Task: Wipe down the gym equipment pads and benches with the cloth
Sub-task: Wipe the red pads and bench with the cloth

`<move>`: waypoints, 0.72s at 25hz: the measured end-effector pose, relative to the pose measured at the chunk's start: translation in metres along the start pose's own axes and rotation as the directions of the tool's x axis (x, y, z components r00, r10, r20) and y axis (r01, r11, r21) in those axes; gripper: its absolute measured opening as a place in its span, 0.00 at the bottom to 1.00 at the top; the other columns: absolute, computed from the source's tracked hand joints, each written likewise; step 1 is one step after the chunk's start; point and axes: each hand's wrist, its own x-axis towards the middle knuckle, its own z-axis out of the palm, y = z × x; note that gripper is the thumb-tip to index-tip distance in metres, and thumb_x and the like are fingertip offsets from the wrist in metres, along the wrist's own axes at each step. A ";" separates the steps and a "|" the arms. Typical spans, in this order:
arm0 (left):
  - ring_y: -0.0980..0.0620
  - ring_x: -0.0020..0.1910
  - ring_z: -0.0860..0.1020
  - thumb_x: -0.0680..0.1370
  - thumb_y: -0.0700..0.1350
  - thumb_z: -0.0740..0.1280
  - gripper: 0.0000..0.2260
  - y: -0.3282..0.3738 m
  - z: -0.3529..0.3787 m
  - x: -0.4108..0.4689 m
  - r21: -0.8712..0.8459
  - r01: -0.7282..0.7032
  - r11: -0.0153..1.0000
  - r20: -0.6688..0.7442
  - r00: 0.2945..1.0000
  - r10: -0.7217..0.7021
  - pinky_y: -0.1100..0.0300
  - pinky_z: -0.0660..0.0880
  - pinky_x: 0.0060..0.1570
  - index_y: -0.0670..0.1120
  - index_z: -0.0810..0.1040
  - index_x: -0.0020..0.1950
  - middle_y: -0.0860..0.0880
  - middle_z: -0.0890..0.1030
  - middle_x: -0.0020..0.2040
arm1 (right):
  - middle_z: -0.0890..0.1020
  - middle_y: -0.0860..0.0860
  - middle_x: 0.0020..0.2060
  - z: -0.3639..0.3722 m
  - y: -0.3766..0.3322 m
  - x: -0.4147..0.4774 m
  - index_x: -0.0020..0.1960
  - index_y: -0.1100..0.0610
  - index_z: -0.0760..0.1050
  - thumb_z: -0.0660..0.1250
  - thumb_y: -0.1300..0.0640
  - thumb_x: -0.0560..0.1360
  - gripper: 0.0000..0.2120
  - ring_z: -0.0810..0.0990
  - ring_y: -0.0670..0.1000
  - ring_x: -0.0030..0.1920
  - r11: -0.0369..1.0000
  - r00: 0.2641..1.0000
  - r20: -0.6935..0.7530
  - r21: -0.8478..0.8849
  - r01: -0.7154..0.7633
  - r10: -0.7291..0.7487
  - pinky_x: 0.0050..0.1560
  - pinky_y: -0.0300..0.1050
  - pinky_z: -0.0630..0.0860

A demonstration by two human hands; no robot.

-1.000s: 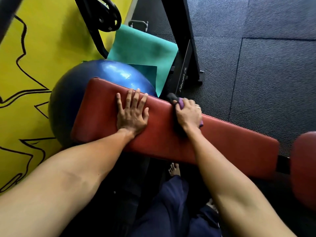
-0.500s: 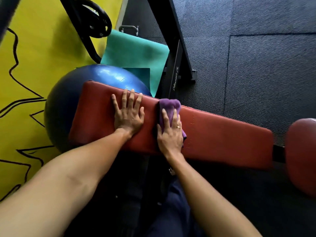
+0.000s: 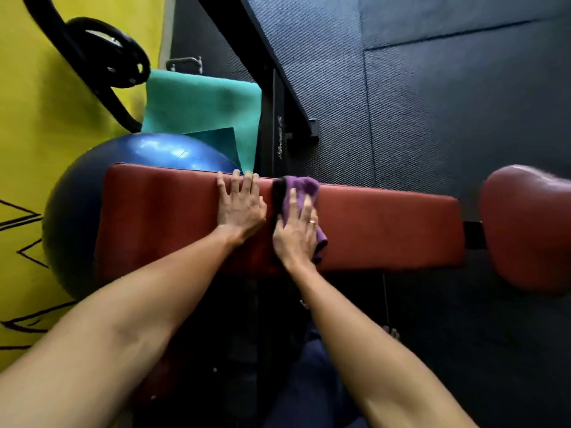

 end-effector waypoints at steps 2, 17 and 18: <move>0.37 0.76 0.64 0.76 0.53 0.45 0.34 0.016 0.007 0.006 -0.014 -0.056 0.998 0.037 0.998 0.057 0.30 0.48 0.75 0.39 0.66 0.77 0.39 0.69 0.76 | 0.60 0.54 0.81 0.002 0.028 -0.032 0.82 0.49 0.59 0.60 0.47 0.79 0.32 0.67 0.61 0.74 0.990 0.991 -0.039 -0.072 0.124 -0.127 0.75 0.59 0.65; 0.34 0.78 0.57 0.79 0.56 0.48 0.33 0.041 0.021 0.000 0.017 -0.077 0.997 0.027 0.997 0.076 0.28 0.41 0.73 0.39 0.58 0.80 0.39 0.61 0.80 | 0.45 0.54 0.83 -0.003 0.036 -0.020 0.84 0.47 0.47 0.52 0.46 0.82 0.32 0.48 0.60 0.82 0.999 1.000 0.030 -0.035 0.010 -0.009 0.81 0.55 0.48; 0.34 0.78 0.56 0.80 0.56 0.47 0.33 0.040 0.020 0.000 0.011 -0.076 0.997 0.037 0.996 0.076 0.28 0.40 0.73 0.39 0.57 0.81 0.39 0.60 0.80 | 0.47 0.54 0.83 -0.001 0.045 -0.037 0.84 0.48 0.49 0.51 0.45 0.80 0.33 0.50 0.60 0.82 0.999 0.999 0.029 -0.034 0.038 -0.037 0.81 0.55 0.50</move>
